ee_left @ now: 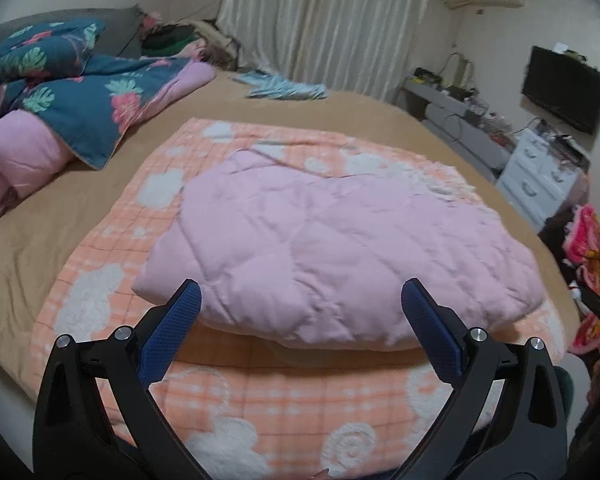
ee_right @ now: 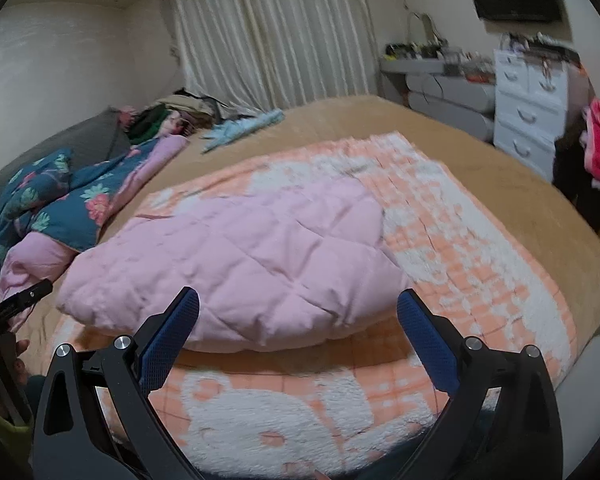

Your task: Fold large clothes

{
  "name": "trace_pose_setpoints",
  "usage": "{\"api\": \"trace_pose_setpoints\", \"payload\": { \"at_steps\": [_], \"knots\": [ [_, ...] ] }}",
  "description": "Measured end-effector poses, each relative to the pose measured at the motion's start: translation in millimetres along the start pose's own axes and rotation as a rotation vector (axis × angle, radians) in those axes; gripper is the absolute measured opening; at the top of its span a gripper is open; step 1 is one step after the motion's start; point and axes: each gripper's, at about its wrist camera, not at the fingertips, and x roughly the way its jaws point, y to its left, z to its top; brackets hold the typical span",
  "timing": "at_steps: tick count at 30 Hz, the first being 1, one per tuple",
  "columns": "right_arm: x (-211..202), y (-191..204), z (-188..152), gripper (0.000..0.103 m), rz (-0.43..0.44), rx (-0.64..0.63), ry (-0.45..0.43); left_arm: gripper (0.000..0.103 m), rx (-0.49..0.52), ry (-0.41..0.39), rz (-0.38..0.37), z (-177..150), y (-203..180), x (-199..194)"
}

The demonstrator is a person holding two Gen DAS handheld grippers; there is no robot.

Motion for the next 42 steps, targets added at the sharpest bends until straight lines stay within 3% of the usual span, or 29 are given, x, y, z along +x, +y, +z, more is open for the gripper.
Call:
{"api": "trace_pose_setpoints", "payload": {
  "at_steps": [15,29,42],
  "knots": [
    [-52,46,-12,0.099,0.019,-0.093,-0.069,0.094,0.039,-0.059,-0.078,-31,-46,-42],
    [-43,64,-72,0.099,0.033,-0.134,0.02,0.094,0.084,0.039,-0.121,-67,-68,-24],
    [-34,71,-69,0.099,0.039,-0.147,0.037,0.094,0.102,0.049,-0.104,-69,-70,-19]
  ]
}}
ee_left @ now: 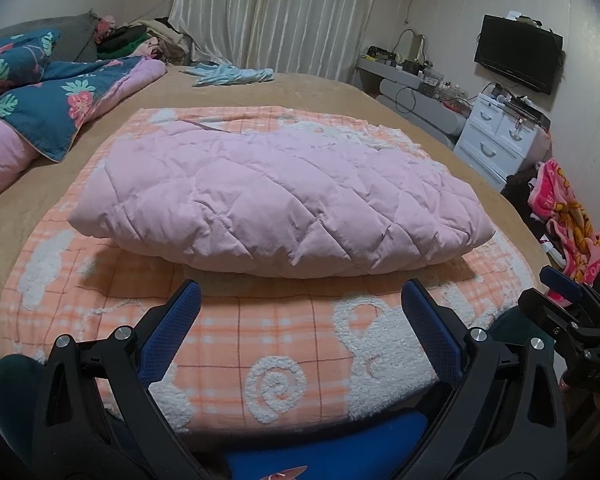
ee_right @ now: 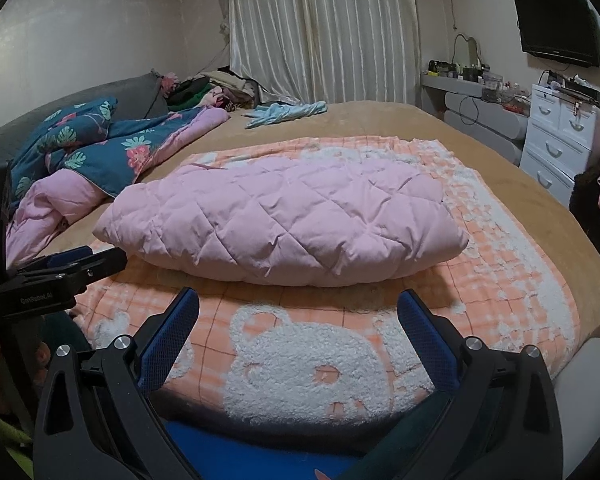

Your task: Fold large clothes

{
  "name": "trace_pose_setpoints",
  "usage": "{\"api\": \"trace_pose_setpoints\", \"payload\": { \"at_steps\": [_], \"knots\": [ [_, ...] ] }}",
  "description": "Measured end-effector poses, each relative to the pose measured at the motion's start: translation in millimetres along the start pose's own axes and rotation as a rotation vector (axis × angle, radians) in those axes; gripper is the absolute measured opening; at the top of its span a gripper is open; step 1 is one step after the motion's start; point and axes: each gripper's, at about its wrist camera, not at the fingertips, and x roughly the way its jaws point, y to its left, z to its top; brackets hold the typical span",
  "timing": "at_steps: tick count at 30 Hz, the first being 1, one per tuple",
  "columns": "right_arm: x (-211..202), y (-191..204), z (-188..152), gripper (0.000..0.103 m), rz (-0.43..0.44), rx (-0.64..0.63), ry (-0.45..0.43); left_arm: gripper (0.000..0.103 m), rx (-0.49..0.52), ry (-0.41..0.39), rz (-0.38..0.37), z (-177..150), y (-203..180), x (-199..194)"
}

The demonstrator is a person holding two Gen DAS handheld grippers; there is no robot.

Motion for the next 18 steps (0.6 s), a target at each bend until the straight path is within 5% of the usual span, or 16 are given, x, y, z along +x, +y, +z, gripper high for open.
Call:
{"api": "trace_pose_setpoints", "payload": {
  "at_steps": [18],
  "knots": [
    [-3.0,1.0,3.6,0.099,-0.013,-0.007,-0.007,0.094,0.01,-0.004,0.015,1.4,3.4,-2.6]
  ]
}}
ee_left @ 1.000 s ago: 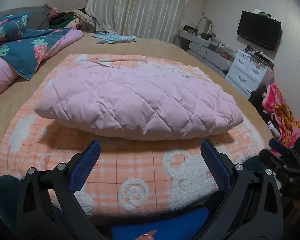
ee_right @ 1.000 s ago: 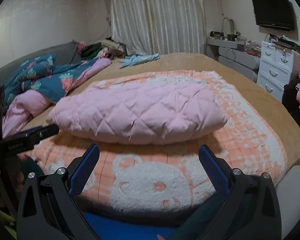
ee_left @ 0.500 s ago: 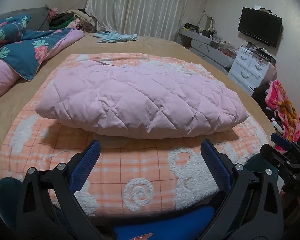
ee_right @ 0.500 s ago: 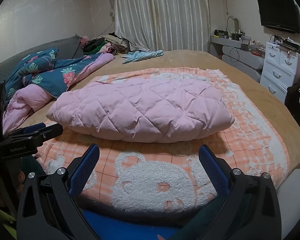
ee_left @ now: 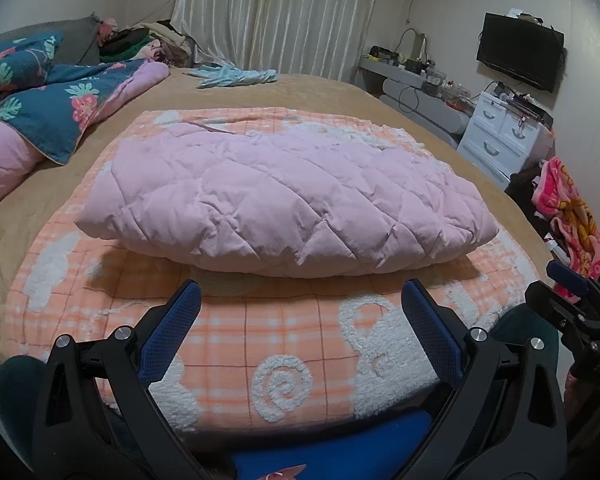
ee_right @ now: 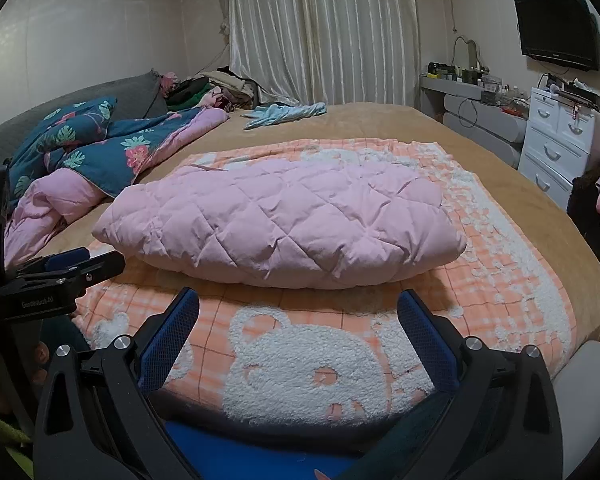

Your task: Fold large clothes

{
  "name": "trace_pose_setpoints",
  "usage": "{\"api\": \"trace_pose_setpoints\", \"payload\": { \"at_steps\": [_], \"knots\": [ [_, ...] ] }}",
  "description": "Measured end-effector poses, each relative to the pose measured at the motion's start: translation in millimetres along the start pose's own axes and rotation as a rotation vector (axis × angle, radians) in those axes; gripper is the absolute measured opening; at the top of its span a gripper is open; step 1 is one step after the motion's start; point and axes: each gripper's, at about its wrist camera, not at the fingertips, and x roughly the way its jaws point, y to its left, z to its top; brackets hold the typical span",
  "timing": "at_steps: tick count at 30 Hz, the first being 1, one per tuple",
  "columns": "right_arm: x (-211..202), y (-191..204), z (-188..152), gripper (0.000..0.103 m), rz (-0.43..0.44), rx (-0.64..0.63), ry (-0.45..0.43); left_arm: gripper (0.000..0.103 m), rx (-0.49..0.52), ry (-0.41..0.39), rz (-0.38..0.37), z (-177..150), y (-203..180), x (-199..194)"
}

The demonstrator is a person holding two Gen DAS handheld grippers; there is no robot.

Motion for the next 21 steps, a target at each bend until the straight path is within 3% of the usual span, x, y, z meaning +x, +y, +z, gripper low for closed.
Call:
{"api": "trace_pose_setpoints", "payload": {
  "at_steps": [21],
  "knots": [
    [0.9,-0.6,0.1,0.099,0.007,-0.003,0.003,0.094,-0.002,-0.005,0.007,0.6,-0.3,-2.2]
  ]
}}
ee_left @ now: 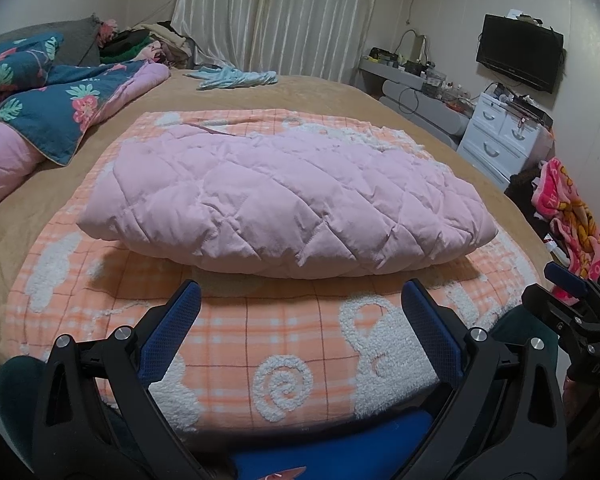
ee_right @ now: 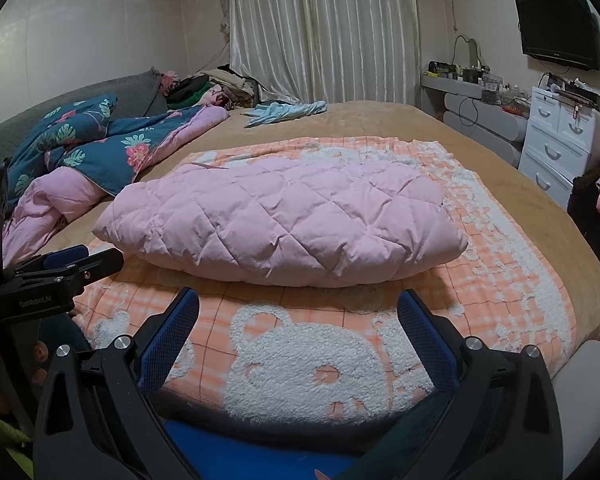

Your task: Fold large clothes

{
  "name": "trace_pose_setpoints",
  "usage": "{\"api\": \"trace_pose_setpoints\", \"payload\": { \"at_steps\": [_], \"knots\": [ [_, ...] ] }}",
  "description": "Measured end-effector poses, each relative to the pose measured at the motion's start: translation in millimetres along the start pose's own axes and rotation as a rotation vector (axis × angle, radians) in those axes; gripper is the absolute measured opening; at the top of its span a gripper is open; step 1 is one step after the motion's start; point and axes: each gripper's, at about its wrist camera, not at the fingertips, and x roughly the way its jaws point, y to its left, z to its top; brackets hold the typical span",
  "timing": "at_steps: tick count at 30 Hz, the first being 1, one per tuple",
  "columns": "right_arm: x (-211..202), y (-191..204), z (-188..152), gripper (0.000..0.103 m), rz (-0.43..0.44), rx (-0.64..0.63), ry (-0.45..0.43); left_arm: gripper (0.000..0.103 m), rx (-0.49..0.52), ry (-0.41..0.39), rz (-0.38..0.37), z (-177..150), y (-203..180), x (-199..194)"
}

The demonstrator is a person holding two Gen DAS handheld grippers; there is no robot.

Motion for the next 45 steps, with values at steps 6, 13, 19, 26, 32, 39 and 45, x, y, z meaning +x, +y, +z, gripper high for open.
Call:
{"api": "trace_pose_setpoints", "payload": {
  "at_steps": [6,13,19,26,32,39,45],
  "knots": [
    [0.0,-0.2,-1.4,0.099,0.0,0.004,0.0,0.094,0.006,-0.001,-0.001,0.2,-1.0,-0.7],
    [0.1,-0.3,-1.2,0.099,-0.002,0.002,0.001,0.094,0.015,-0.004,-0.003,-1.5,-2.4,-1.1],
    [0.2,-0.2,-1.2,0.099,0.001,0.0,0.001,0.094,0.016,0.002,-0.008,-2.1,-1.9,-0.3],
    [-1.1,0.8,-1.8,0.099,0.004,0.002,0.0,0.094,0.02,0.005,-0.001,-2.5,-2.8,-0.2],
    [-1.5,1.1,-1.9,0.099,-0.001,0.002,-0.001,0.094,0.028,0.005,0.002,-3.6,-3.2,-0.5],
    [-4.9,-0.3,-0.2,0.099,-0.015,0.008,-0.006,0.094,0.029,0.005,-0.023,-3.5,-1.4,-1.9],
    [-5.5,-2.3,0.1,0.099,-0.031,0.007,-0.009,0.094,0.036,0.007,-0.033,-2.1,-1.8,-1.7]
  ]
}}
